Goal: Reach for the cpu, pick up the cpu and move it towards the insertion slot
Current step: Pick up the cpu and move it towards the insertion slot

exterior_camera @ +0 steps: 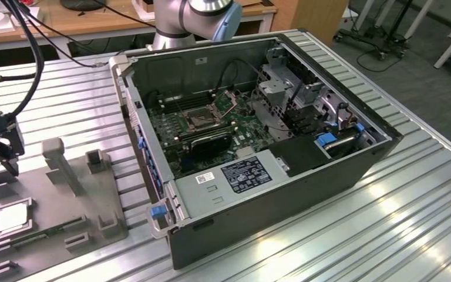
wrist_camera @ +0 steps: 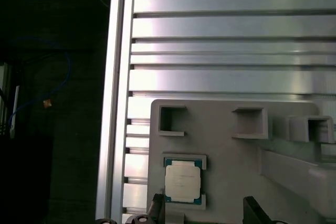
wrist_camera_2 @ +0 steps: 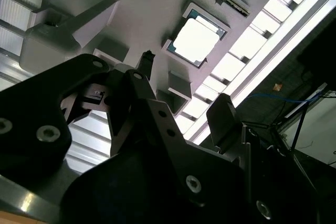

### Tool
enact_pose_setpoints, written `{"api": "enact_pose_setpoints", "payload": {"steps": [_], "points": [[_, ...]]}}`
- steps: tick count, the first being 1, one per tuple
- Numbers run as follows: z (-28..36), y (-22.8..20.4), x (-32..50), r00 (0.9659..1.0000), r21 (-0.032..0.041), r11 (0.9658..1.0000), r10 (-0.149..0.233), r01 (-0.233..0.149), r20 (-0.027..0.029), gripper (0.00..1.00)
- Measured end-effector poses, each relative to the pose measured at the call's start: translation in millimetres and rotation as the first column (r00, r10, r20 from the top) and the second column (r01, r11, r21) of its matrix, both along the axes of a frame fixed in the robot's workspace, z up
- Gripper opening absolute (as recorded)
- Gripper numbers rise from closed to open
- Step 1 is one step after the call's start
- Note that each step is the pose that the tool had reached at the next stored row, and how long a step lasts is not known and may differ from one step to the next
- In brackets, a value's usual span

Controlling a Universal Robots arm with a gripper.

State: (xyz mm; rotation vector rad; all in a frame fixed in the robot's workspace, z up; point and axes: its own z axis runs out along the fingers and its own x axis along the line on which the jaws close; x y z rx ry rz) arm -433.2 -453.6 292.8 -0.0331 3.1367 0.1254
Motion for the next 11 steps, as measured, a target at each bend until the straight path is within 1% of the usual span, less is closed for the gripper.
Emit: {"api": "enact_pose_setpoints", "payload": {"steps": [2, 4, 7, 11], "points": [[-1.1, 0.0, -0.4, 1.0000, 0.0107, 0.9999, 0.000, 0.000, 0.0001, 0.68], [-2.1, -0.1, -1.0, 1.0000, 0.0182, 0.9998, 0.000, 0.000, 0.0001, 0.68], [-3.6, -0.5, -1.4, 1.0000, 0.0217, 0.9998, 0.000, 0.000, 0.0003, 0.68], [-4.1, -0.7, -1.7, 1.0000, 0.0219, 0.9998, 0.000, 0.000, 0.0000, 0.68]]}}
